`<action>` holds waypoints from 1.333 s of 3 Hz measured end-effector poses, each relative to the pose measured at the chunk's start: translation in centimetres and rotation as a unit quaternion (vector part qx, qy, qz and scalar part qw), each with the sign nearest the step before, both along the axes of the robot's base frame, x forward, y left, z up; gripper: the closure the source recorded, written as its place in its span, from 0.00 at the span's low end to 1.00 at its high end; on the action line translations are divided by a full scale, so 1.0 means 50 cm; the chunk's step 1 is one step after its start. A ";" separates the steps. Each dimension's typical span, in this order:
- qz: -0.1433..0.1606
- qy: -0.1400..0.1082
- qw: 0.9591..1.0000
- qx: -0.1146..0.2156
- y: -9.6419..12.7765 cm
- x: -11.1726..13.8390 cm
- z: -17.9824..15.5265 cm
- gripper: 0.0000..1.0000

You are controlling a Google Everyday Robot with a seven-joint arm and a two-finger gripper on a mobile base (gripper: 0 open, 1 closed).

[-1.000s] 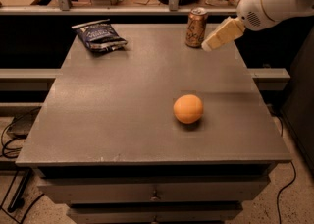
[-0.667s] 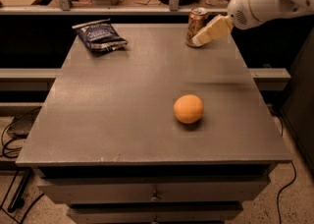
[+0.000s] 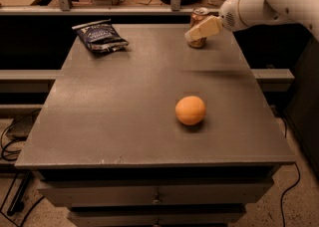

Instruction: Move orange can near blue chip bag

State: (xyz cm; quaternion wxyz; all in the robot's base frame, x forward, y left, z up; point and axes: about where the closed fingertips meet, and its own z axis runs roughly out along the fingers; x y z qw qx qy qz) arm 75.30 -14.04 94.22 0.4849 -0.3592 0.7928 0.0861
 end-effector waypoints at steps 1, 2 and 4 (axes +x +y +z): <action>-0.007 0.002 0.999 0.036 0.017 0.043 -0.020 0.00; -0.012 0.002 0.998 0.065 0.029 0.085 -0.037 0.00; -0.026 -0.016 0.994 0.101 0.020 0.132 -0.046 0.41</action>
Offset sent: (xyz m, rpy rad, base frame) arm 0.0707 0.0149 -0.0261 0.2098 -0.0025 -0.0452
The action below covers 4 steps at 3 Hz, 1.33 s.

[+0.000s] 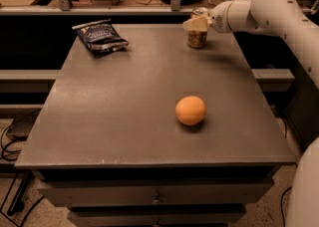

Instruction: Move orange can near blue chip bag

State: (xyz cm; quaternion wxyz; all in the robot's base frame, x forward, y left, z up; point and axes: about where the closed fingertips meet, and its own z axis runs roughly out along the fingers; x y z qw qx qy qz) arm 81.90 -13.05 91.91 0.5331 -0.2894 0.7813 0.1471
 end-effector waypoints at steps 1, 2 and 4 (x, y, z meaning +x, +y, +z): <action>0.010 -0.014 1.000 -0.025 0.016 -0.016 0.014 0.65; 0.036 -0.032 0.997 -0.057 0.056 -0.061 0.052 0.88; 0.155 -0.040 0.984 -0.082 0.239 -0.189 0.131 1.00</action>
Offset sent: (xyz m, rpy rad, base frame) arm -0.0604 0.0488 0.0556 -0.1944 -0.1171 0.1291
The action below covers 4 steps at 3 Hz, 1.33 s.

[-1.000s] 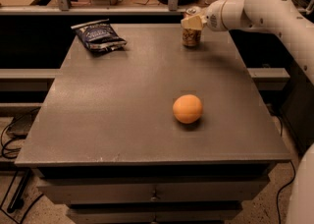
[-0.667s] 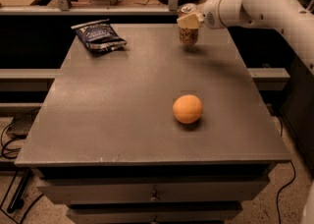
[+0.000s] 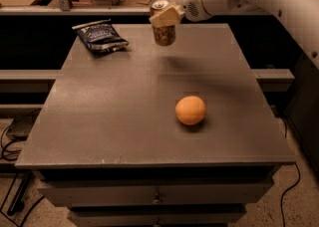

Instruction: Move orange can near blue chip bag

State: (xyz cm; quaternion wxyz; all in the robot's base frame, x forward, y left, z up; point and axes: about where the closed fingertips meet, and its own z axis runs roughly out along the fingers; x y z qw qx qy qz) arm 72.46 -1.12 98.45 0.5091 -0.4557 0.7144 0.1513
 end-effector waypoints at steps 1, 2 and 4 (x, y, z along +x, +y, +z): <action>0.055 0.022 0.998 0.007 0.093 -0.047 0.003 1.00; 0.104 0.055 0.993 0.029 0.187 -0.071 -0.018 0.98; 0.102 0.092 0.988 0.074 0.230 -0.037 -0.061 0.53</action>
Offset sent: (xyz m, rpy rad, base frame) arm -0.0485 0.1246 -0.0120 0.0729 0.1476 0.2858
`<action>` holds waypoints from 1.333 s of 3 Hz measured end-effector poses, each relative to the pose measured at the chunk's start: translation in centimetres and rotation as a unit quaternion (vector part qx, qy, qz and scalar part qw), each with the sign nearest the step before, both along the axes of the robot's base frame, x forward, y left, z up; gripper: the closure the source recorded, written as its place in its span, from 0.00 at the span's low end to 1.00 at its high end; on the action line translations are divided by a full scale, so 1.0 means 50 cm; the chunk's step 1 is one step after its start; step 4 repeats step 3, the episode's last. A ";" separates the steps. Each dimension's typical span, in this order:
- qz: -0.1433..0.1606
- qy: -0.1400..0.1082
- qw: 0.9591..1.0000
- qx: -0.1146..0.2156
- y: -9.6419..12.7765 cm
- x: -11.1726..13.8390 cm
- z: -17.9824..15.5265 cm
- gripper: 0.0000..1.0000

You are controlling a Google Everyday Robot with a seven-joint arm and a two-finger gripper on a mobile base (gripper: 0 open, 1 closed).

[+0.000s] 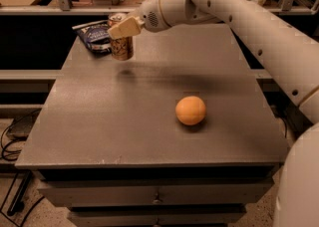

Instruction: Move orange can near blue chip bag

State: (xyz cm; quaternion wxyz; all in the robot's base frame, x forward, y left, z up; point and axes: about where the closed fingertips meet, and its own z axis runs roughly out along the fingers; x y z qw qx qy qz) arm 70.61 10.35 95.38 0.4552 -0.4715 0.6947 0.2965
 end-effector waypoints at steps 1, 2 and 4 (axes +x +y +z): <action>-0.030 0.020 0.999 0.011 -0.009 0.043 -0.030 0.21; -0.048 0.031 0.998 0.013 -0.014 0.063 -0.049 0.00; -0.048 0.031 0.998 0.013 -0.014 0.063 -0.049 0.00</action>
Offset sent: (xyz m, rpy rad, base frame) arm 0.0457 -0.0187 -0.0329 0.0286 0.0829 -0.1524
